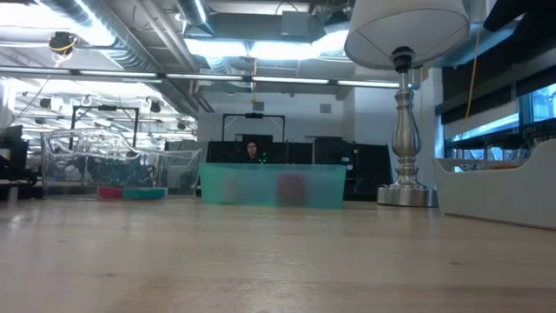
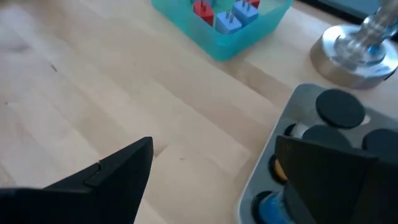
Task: Pick & Place Office items
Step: Put the red charger adapter into the green bin
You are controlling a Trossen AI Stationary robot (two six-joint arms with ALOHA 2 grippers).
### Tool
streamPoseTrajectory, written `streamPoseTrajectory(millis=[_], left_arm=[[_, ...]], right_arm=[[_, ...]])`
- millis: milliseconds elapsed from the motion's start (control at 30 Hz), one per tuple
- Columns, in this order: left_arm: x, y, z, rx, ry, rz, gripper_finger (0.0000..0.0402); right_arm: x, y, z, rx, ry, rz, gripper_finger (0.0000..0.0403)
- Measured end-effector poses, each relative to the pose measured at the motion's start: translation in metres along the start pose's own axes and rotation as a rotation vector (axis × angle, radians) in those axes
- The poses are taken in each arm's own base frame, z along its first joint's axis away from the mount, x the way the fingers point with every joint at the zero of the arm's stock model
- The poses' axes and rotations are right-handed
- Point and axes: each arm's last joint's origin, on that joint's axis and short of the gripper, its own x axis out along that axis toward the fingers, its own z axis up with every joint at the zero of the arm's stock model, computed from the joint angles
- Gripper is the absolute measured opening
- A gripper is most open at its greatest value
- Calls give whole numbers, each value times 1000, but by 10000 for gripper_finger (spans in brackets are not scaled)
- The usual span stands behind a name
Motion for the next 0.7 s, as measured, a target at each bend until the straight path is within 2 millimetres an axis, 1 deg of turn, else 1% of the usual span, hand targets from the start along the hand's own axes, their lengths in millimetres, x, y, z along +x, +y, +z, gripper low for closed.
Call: streamPoseTrajectory(millis=[67, 167, 267, 333, 433, 500, 600, 700], left_arm=[[4, -3, 0, 24, -2, 2, 221], [10, -2, -4, 97, 14, 46, 221], [6, -7, 1, 123, -45, 34, 221], [6, -6, 1, 150, -42, 54, 221], [0, -10, 4, 171, -36, 56, 221], [-4, -9, 4, 153, -6, 78, 221], [-13, -16, 7, 34, 69, 34, 221], [-18, -21, 2, -51, 115, 14, 221]], right_arm=[[0, 1, -1, 12, 22, 5, 340], [0, 3, -2, 29, 33, 17, 340], [0, 4, -2, 34, 28, 25, 340], [0, 4, -2, 37, 28, 27, 340], [0, 4, -2, 38, 29, 28, 340], [0, 4, -2, 40, 29, 30, 340], [0, 5, -2, 44, 30, 33, 340], [0, 5, -2, 43, 29, 34, 340]])
